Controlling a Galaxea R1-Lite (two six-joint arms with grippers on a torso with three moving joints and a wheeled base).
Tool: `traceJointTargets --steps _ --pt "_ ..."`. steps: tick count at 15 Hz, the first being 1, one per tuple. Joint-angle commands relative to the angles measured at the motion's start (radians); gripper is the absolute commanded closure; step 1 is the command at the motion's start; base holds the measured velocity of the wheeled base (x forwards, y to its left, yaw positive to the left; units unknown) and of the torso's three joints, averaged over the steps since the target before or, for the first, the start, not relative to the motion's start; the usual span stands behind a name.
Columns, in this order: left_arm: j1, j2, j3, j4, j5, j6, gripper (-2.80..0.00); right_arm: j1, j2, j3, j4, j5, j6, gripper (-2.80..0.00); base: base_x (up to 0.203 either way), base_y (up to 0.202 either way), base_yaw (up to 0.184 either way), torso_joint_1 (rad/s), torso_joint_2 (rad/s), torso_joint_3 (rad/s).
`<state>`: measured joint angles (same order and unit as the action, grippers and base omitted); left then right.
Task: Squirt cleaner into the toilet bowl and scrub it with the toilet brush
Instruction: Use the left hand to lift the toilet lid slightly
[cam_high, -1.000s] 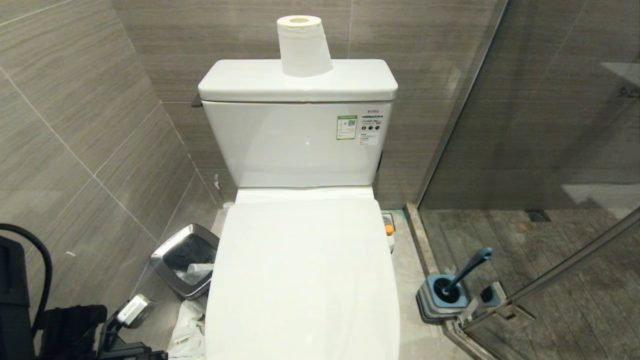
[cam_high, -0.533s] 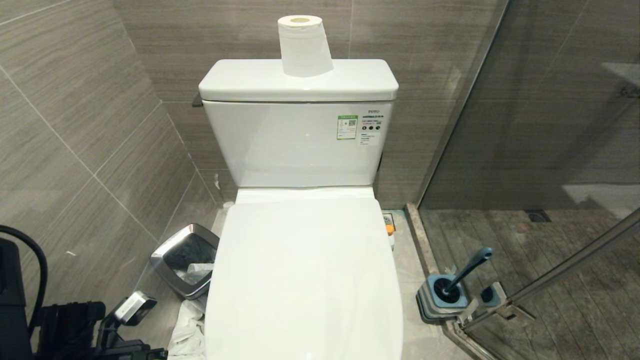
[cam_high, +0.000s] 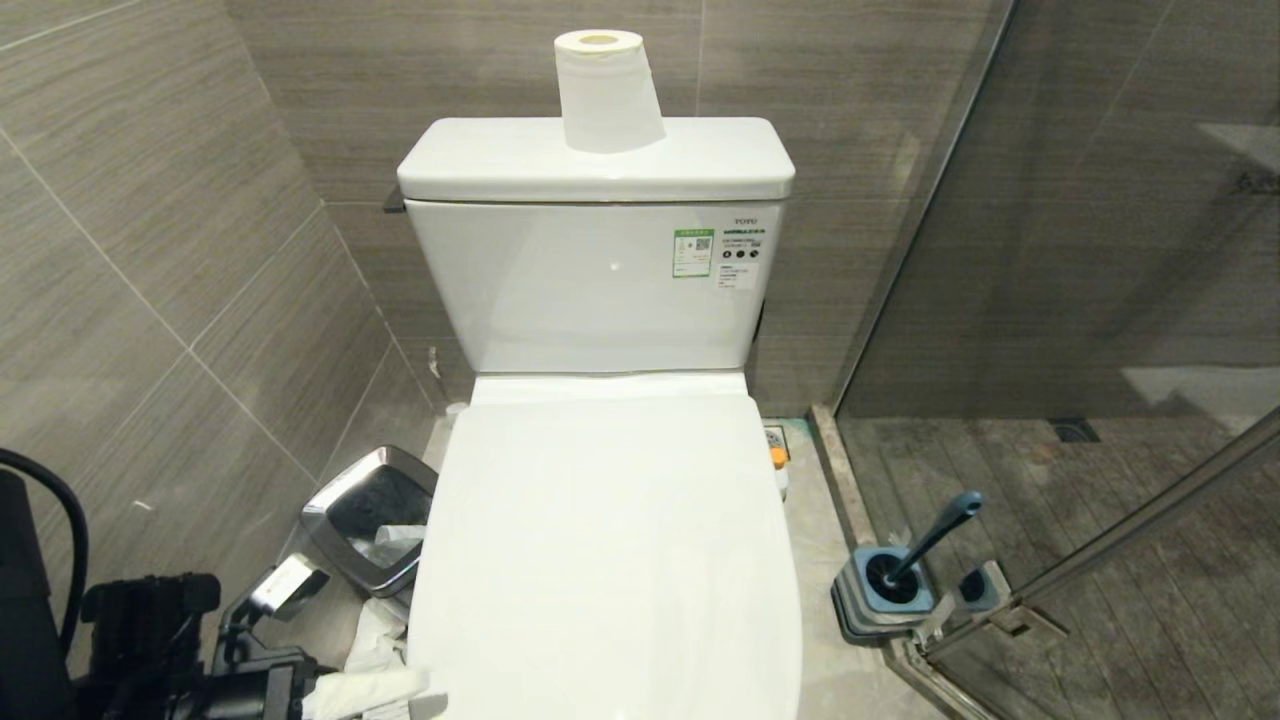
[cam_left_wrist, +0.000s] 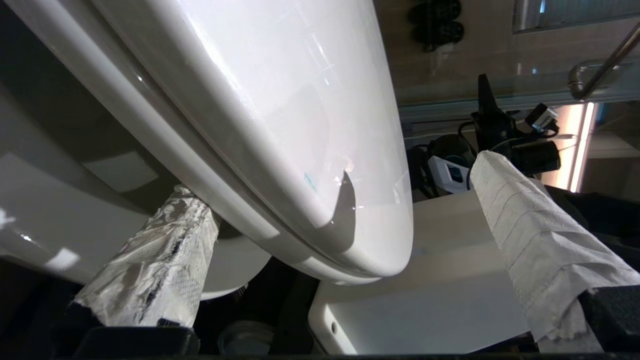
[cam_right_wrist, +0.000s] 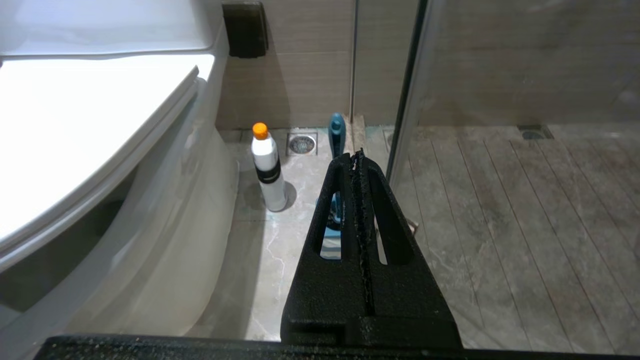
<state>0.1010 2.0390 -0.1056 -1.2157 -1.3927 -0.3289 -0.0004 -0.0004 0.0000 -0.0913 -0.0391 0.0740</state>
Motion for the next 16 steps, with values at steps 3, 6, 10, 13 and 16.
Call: traceJointTargets --steps 3,6,10,13,16 --pt "0.001 -0.024 -0.028 0.000 0.038 -0.091 -2.80 0.000 0.000 0.025 -0.001 -0.001 0.001 0.00 0.000 0.000 0.000 0.000 0.00 0.000" --pt "0.004 -0.047 -0.044 -0.001 0.057 -0.145 -2.80 0.000 0.000 0.025 -0.001 -0.001 0.001 0.00 0.000 0.000 0.000 0.000 0.00 0.000" --pt "0.008 -0.076 -0.059 -0.002 0.061 -0.216 -2.80 0.000 0.000 0.025 -0.001 -0.001 0.001 0.00 0.000 0.000 0.000 0.000 0.00 0.000" --pt "0.006 -0.103 -0.090 -0.013 0.058 -0.289 -2.80 0.000 0.000 0.025 -0.001 -0.001 0.001 0.00 0.000 0.000 0.000 0.000 0.00 0.000" --pt "0.004 -0.119 -0.106 -0.038 0.058 -0.335 -2.80 0.000 0.000 0.025 -0.001 -0.001 0.000 0.00 0.000 0.000 0.000 0.000 0.00 0.000"
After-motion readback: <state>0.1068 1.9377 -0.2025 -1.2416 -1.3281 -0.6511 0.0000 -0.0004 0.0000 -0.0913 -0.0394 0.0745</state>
